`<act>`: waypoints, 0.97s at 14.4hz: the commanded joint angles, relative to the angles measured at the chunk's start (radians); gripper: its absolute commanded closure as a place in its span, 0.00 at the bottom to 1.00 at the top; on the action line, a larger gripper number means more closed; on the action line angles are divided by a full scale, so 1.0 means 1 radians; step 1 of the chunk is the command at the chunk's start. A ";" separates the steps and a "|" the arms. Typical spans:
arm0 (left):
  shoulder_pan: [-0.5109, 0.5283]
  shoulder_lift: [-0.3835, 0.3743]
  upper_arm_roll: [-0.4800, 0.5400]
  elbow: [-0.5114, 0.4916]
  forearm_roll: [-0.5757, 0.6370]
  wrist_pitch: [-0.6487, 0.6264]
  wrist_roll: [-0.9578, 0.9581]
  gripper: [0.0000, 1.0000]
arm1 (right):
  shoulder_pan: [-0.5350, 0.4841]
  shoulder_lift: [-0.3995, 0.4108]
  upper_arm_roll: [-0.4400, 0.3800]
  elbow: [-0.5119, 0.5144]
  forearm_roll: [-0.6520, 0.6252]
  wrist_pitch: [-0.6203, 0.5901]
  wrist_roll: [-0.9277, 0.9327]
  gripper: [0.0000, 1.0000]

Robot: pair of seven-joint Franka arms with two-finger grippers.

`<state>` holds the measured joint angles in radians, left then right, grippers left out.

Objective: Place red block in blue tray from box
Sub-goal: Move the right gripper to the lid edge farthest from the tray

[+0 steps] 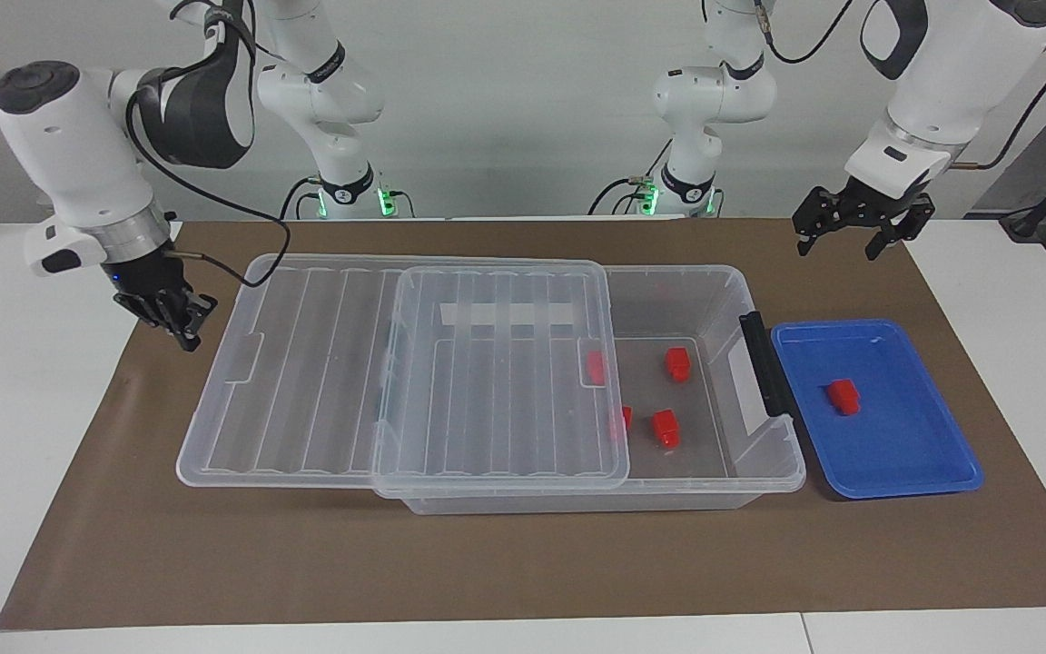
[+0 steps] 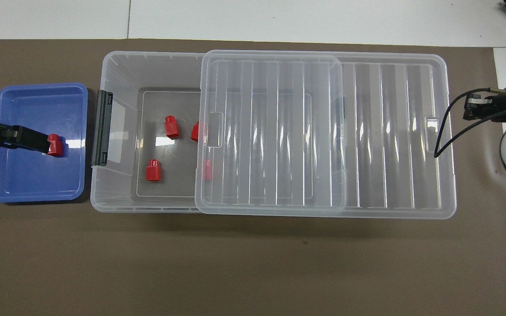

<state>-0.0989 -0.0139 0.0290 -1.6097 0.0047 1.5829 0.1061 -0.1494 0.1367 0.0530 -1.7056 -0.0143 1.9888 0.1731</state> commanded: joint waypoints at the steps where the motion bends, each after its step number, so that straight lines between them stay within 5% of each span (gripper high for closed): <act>1: -0.004 -0.008 0.008 0.004 -0.011 -0.017 -0.006 0.00 | -0.021 0.052 0.007 0.004 0.024 0.041 -0.027 1.00; 14: -0.002 -0.015 0.008 0.002 -0.011 -0.031 -0.006 0.00 | -0.018 0.073 0.007 0.009 0.022 0.053 -0.053 1.00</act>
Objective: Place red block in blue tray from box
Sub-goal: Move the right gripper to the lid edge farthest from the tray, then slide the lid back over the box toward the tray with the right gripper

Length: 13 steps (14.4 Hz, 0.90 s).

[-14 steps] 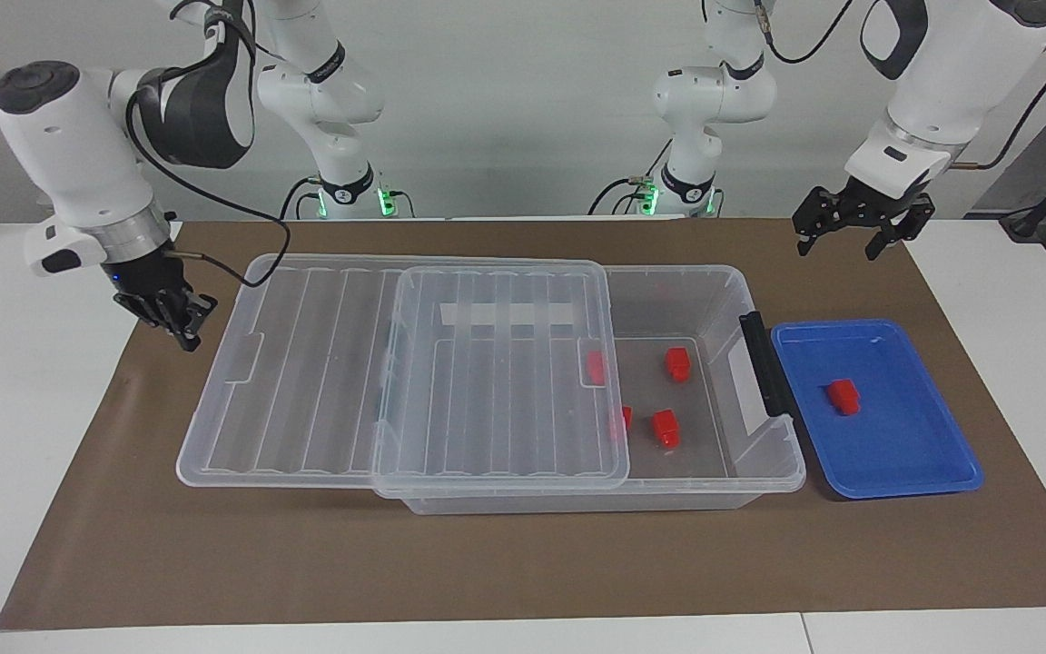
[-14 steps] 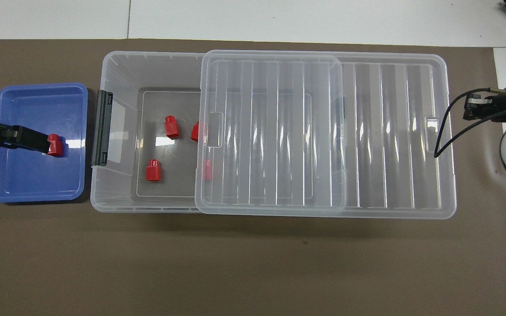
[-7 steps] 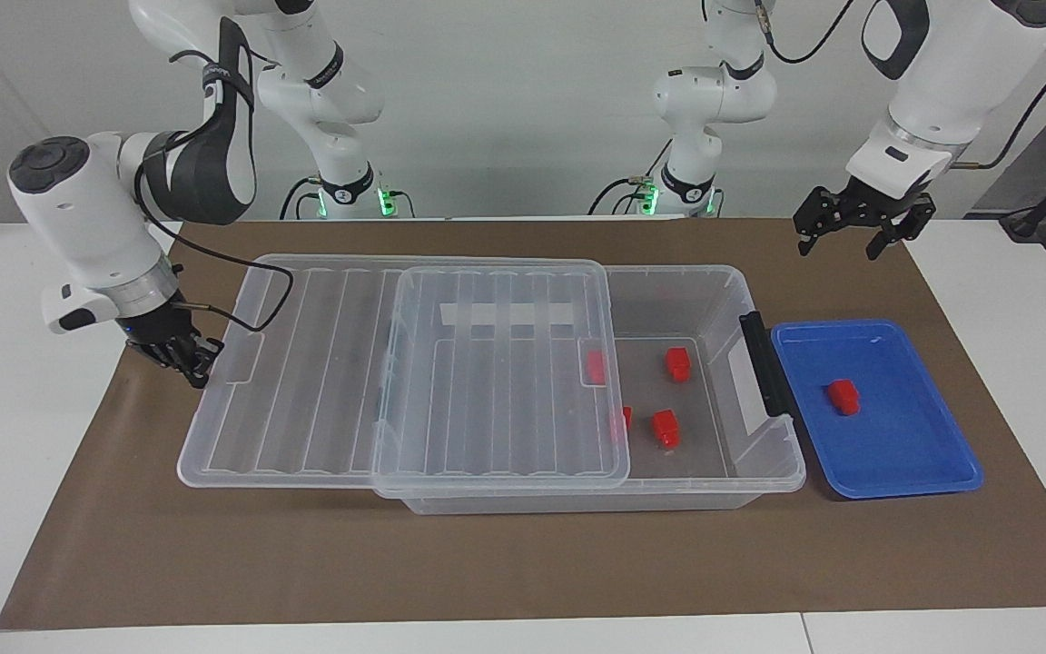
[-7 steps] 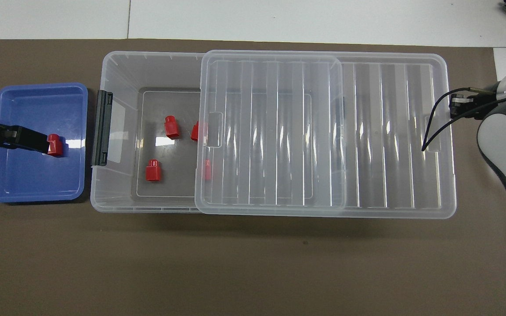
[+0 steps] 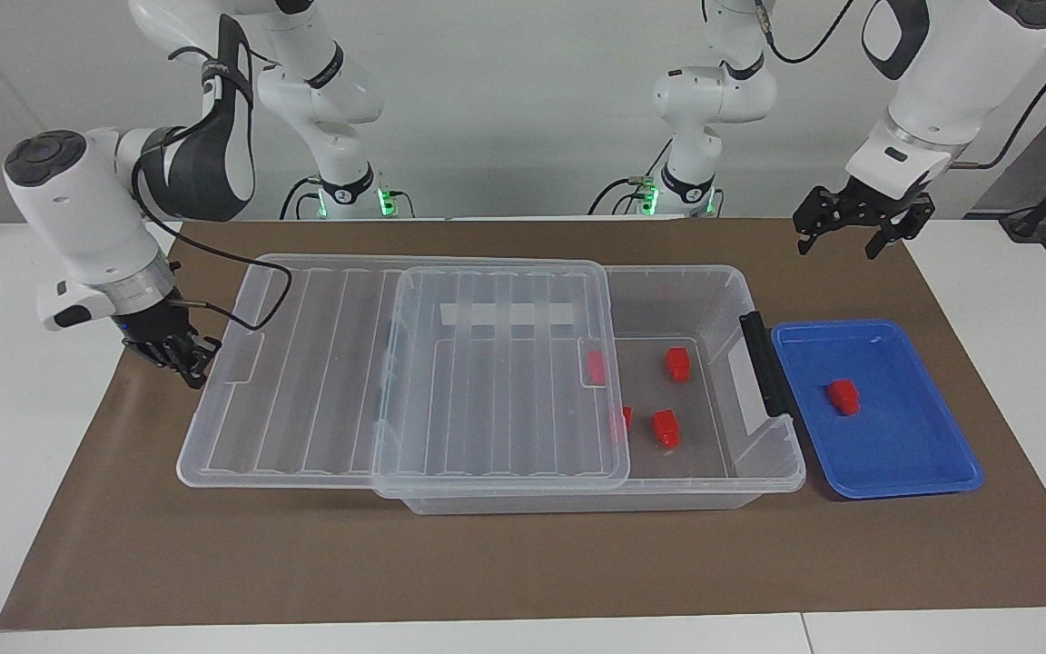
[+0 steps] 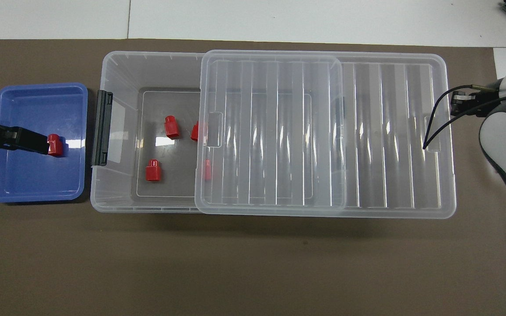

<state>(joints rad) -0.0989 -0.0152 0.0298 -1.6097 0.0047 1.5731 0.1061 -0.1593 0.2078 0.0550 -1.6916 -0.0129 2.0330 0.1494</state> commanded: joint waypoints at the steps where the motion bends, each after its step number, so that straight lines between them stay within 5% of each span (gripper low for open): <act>1: -0.002 -0.014 0.007 0.004 -0.011 -0.021 -0.006 0.00 | -0.008 0.007 0.005 -0.005 0.019 0.010 -0.030 1.00; 13: -0.001 -0.020 0.007 0.002 -0.011 -0.010 -0.006 0.00 | 0.041 0.013 0.016 -0.007 0.019 -0.011 -0.031 1.00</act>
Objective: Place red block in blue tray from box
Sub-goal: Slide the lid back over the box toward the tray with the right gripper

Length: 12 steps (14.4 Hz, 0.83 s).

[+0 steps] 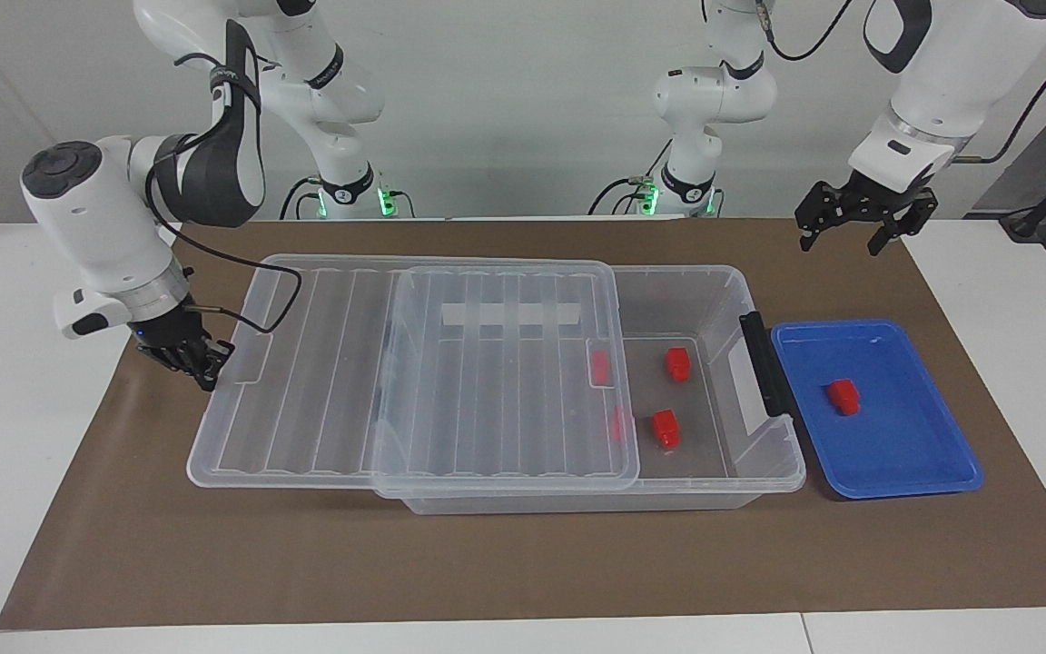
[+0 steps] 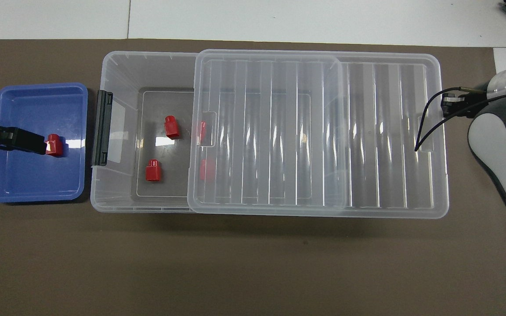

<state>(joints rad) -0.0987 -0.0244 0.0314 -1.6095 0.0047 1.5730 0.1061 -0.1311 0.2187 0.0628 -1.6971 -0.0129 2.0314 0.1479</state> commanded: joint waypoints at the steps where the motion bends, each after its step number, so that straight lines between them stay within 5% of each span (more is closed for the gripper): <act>1: -0.003 -0.011 0.005 0.002 -0.011 -0.010 -0.006 0.00 | 0.030 0.002 0.008 -0.001 0.019 -0.020 -0.034 1.00; 12: -0.001 -0.011 0.005 0.002 -0.011 -0.010 -0.006 0.00 | 0.183 -0.009 0.011 -0.006 0.036 -0.079 -0.130 1.00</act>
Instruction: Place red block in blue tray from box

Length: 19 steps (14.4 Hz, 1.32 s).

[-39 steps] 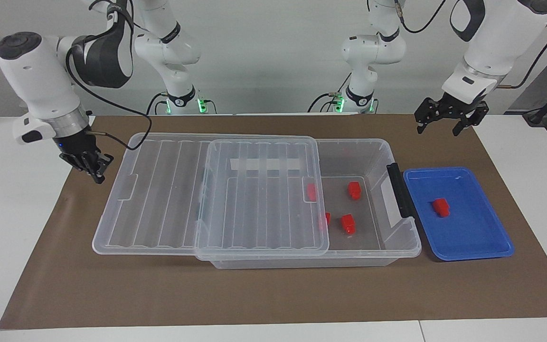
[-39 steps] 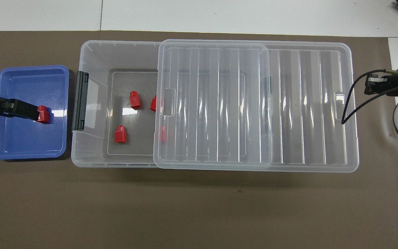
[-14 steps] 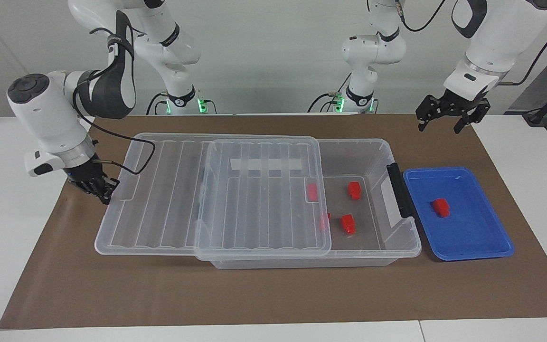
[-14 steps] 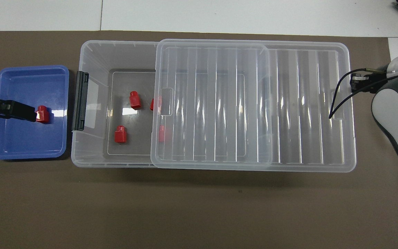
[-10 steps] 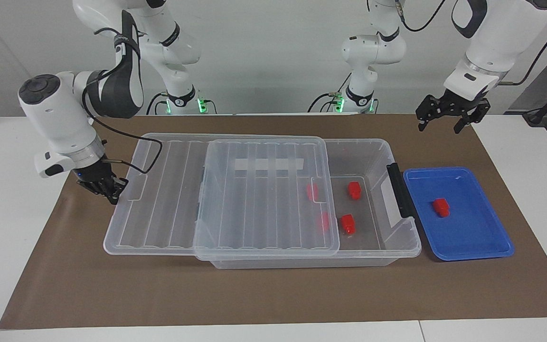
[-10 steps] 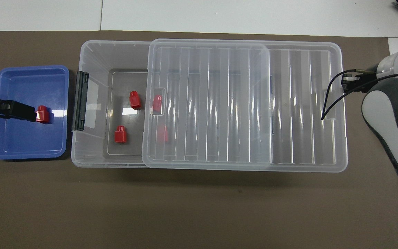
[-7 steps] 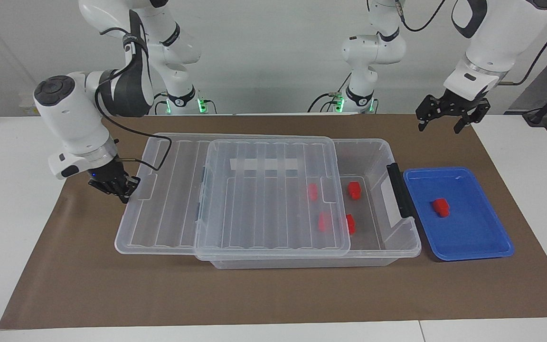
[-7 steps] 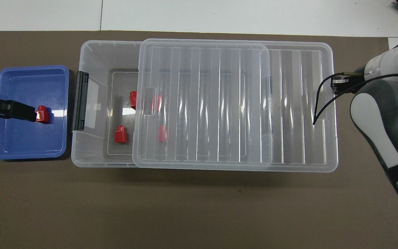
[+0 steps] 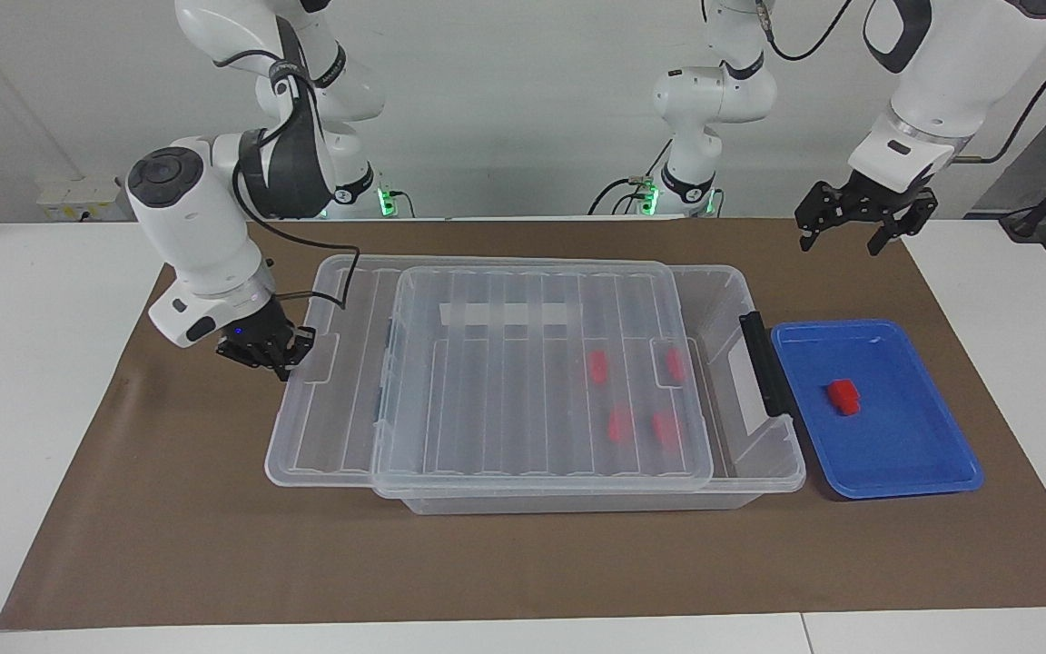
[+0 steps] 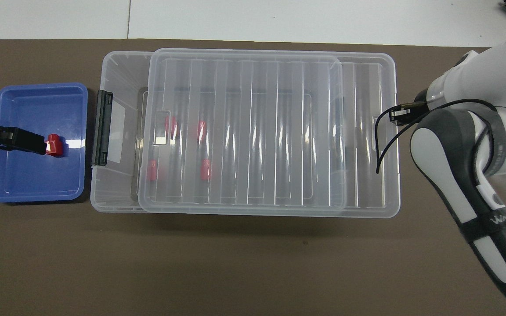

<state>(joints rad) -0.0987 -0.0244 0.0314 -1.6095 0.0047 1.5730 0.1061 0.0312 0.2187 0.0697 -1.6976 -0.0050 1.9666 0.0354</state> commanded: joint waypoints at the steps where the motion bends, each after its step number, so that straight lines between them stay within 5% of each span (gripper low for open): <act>1: -0.001 -0.011 0.005 0.002 -0.011 -0.010 -0.006 0.00 | 0.041 -0.010 0.002 -0.005 0.028 -0.015 -0.015 1.00; 19: -0.003 -0.011 0.005 0.002 -0.011 -0.010 -0.006 0.00 | 0.115 -0.019 0.028 -0.007 0.036 -0.048 0.012 1.00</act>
<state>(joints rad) -0.0987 -0.0244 0.0314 -1.6095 0.0047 1.5730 0.1061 0.1505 0.2145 0.0863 -1.6974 0.0013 1.9353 0.0376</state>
